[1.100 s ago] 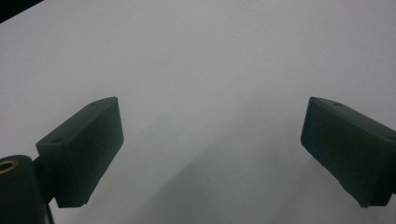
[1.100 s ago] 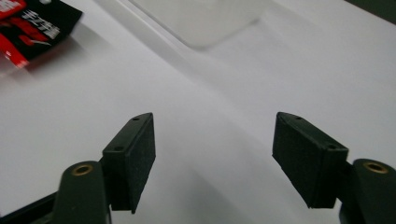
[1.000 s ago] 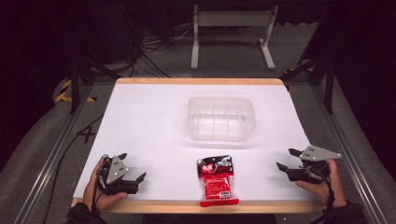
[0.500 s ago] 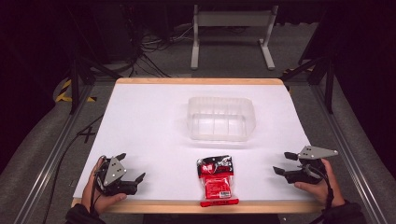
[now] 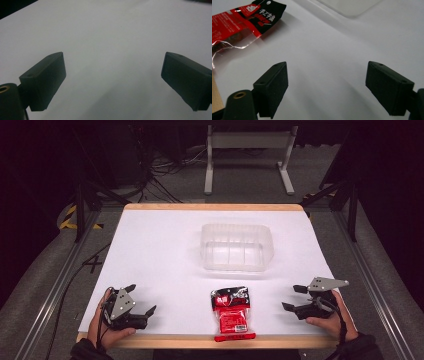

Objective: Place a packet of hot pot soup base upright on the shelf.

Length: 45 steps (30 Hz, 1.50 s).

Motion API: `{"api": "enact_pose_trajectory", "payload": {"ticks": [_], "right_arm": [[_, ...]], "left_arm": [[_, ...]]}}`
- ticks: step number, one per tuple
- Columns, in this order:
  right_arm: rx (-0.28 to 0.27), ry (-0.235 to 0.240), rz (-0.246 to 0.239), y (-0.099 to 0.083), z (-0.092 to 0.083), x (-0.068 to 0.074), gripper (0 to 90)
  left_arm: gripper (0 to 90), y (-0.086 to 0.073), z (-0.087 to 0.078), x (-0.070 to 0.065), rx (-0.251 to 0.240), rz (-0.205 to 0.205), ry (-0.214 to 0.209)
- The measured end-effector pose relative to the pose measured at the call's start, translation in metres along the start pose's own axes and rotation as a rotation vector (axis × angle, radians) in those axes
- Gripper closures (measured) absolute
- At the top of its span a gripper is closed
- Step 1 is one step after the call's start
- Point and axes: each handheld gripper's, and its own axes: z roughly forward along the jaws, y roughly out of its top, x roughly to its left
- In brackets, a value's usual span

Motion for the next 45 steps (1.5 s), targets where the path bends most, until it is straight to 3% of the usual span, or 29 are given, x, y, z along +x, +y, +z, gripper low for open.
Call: {"api": "enact_pose_trajectory", "payload": {"ticks": [10,21,26,35,37,45], "right_arm": [[0.031,0.085,-0.018,0.017,0.028,0.018,12.1],[0.079,0.232,-0.049,0.036,0.063,0.041,9.1],[0.099,0.233,-0.074,0.046,0.076,0.050,8.2],[0.109,0.294,-0.039,0.062,0.093,0.050,7.0],[0.113,0.331,-0.033,0.065,0.095,0.051,6.9],[0.116,0.326,-0.010,0.074,0.106,0.051,4.7]], "left_arm": [[6.4,0.000,0.001,-0.001,0.004,0.001,-0.007],[6.4,0.001,0.002,-0.003,0.010,0.014,-0.017],[6.4,0.001,0.001,-0.003,0.008,0.011,-0.017],[6.4,0.001,0.002,-0.003,0.007,0.012,-0.016],[6.4,0.001,0.002,-0.003,0.008,0.010,-0.016],[6.4,0.001,0.002,-0.004,0.011,0.008,-0.017]]}}
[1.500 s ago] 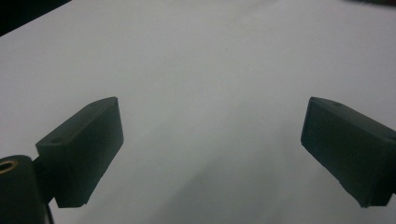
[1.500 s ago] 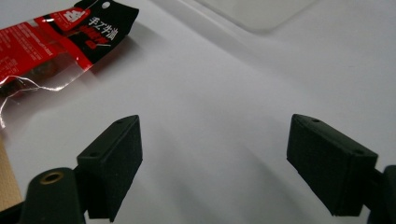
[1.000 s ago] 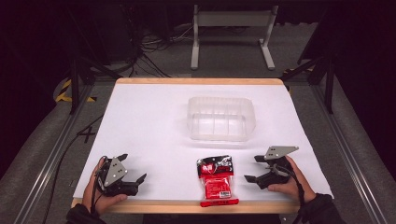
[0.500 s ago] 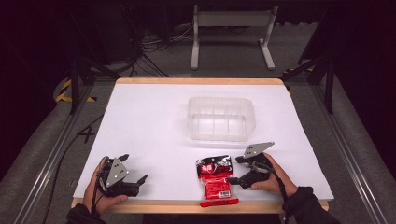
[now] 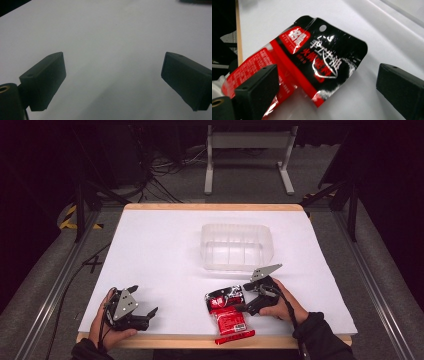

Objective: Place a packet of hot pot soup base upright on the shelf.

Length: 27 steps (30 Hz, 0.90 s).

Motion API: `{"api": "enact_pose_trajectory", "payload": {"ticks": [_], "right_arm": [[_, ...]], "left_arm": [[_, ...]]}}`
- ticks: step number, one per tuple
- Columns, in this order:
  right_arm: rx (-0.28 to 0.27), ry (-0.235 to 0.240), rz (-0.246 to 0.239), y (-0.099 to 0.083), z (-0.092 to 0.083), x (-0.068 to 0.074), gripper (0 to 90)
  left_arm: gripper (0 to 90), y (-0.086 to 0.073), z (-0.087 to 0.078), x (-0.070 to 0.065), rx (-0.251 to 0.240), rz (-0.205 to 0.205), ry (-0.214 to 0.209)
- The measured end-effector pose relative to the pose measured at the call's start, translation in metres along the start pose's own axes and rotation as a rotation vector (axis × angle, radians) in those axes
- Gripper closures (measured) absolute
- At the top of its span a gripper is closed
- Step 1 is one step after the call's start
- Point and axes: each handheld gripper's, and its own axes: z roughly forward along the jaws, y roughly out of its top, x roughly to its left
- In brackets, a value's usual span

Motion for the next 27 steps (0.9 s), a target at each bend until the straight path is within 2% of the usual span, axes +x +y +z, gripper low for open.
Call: {"api": "enact_pose_trajectory", "payload": {"ticks": [4,10,12,13,16,18,19,21,23,27], "right_arm": [[-0.020,0.044,0.031,0.006,0.005,-0.005,4.4],[-0.016,0.148,0.019,0.010,0.014,0.000,5.6],[-0.017,0.163,0.020,0.010,0.015,0.001,5.6],[-0.014,0.160,0.009,0.010,0.016,0.002,7.7],[-0.024,0.163,0.016,0.011,0.017,0.003,10.4],[-0.010,0.123,-0.029,0.012,0.018,0.006,18.7],[-0.009,0.110,-0.034,0.013,0.019,0.007,22.4],[-0.018,0.107,-0.026,0.013,0.019,0.007,32.2],[-0.029,0.083,-0.021,0.013,0.020,0.006,45.3],[-0.042,0.068,-0.036,0.013,0.021,0.006,68.9]], "left_arm": [[6.4,0.000,0.001,0.000,0.000,0.004,0.001],[6.9,0.000,0.001,0.000,0.001,0.003,0.005],[6.9,0.000,0.001,0.000,0.001,0.000,0.003],[7.0,0.000,0.001,0.000,0.003,-0.001,0.004],[7.0,0.000,0.002,0.000,0.008,0.007,0.005],[7.1,0.000,0.002,0.000,0.009,0.009,0.006],[7.1,0.000,0.002,0.000,0.010,0.008,0.006],[7.2,0.000,0.002,0.000,0.012,0.003,0.010],[7.3,-0.001,0.003,0.000,0.017,0.001,0.011],[7.3,-0.001,0.003,0.000,0.018,0.002,0.012]]}}
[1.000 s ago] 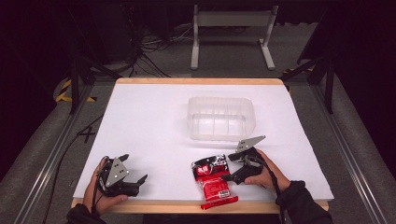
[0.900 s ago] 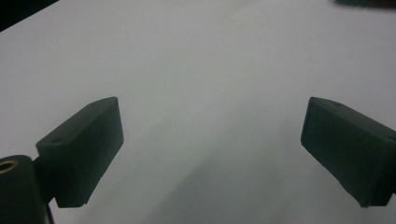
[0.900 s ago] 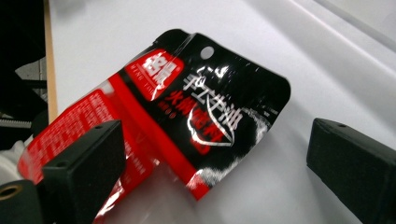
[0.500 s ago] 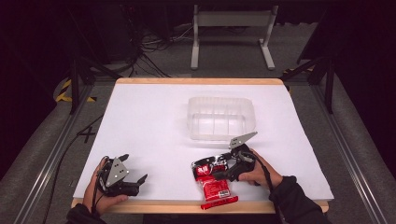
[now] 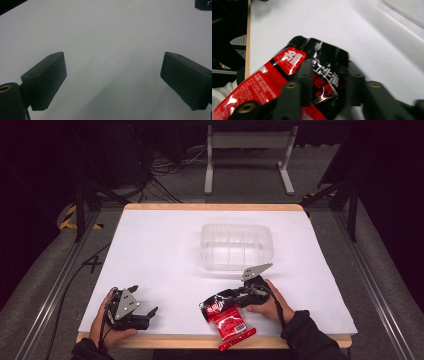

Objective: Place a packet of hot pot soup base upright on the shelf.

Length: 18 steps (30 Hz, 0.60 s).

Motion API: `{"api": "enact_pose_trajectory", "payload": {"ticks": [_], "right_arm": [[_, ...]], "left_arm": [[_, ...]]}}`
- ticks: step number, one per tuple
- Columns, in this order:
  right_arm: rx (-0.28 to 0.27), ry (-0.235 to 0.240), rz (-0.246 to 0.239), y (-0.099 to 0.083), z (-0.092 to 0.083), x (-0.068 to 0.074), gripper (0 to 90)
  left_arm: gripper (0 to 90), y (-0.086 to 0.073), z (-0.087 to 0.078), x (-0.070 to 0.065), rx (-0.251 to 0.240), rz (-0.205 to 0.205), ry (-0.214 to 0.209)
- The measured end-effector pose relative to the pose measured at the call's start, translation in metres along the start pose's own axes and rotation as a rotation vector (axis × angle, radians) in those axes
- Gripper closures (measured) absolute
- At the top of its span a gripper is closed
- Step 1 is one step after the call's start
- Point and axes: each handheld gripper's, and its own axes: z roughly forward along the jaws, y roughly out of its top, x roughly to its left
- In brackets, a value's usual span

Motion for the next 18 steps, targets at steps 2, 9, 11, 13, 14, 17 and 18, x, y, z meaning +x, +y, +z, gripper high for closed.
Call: {"api": "enact_pose_trajectory", "payload": {"ticks": [2,9,11,13,14,17,18], "right_arm": [[-0.010,-0.012,-0.007,0.000,0.000,0.000,79.7],[-0.034,-0.002,-0.039,0.001,-0.008,0.003,90.0],[-0.042,0.002,-0.056,0.003,-0.012,0.006,90.0],[-0.051,-0.002,-0.074,0.005,-0.017,0.009,90.0],[-0.055,-0.005,-0.080,0.006,-0.019,0.011,90.0],[-0.073,-0.018,-0.113,0.010,-0.031,0.020,90.0],[-0.080,-0.021,-0.120,0.010,-0.033,0.022,90.0]], "left_arm": [[7.3,0.000,0.000,0.000,-0.001,0.000,0.001],[7.1,0.000,0.000,0.001,0.001,0.005,0.002],[6.9,0.000,0.000,0.001,0.001,0.004,0.001],[6.9,0.000,0.000,0.000,0.000,0.001,-0.001],[6.8,0.000,0.000,0.000,-0.001,0.001,-0.001],[6.7,0.000,0.000,0.001,-0.006,0.006,-0.004],[6.6,0.000,0.000,0.001,-0.007,0.006,-0.005]]}}
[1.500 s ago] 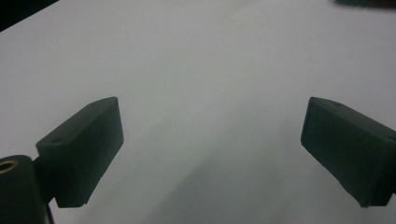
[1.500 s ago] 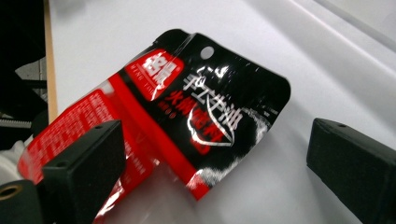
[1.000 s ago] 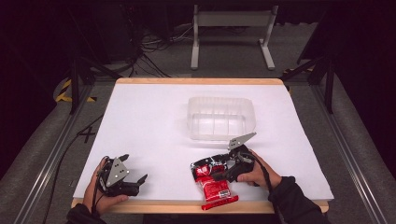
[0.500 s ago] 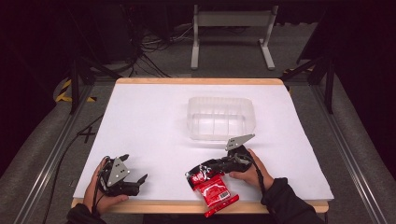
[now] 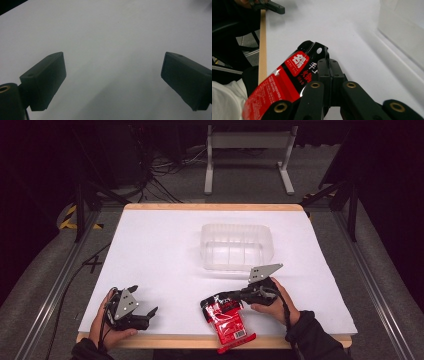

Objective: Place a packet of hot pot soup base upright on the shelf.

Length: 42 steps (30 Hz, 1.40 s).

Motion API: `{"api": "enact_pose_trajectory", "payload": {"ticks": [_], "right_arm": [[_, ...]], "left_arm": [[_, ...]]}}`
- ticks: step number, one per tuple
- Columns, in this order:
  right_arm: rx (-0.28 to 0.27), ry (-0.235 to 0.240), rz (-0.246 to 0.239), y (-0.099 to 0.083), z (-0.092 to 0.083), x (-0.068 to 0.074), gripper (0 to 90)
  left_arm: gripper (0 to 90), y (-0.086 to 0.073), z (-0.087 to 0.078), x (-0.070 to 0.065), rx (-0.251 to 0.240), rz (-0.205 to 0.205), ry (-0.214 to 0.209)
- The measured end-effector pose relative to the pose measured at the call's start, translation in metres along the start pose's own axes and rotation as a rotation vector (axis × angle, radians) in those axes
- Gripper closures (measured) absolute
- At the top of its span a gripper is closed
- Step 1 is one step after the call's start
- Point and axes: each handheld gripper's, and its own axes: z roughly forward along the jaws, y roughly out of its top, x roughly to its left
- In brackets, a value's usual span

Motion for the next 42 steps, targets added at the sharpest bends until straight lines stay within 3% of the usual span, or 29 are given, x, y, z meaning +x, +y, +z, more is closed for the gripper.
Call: {"api": "enact_pose_trajectory", "payload": {"ticks": [10,16,22,35,42], "right_arm": [[-0.052,-0.054,-0.032,0.007,-0.038,0.015,90.0],[-0.069,-0.137,-0.055,0.015,-0.062,0.020,90.0],[-0.089,-0.177,-0.076,0.020,-0.073,0.025,90.0],[-0.195,-0.281,-0.103,0.025,-0.105,0.030,90.0],[-0.247,-0.308,-0.041,0.020,-0.119,0.019,90.0]], "left_arm": [[6.5,0.000,0.000,-0.001,0.001,-0.004,0.000],[6.5,0.000,0.000,0.000,-0.001,0.003,0.000],[6.5,0.000,-0.001,-0.001,-0.005,0.000,0.001],[6.5,0.000,0.000,-0.001,-0.004,0.001,0.001],[6.5,0.000,0.000,0.000,-0.004,0.000,-0.001]]}}
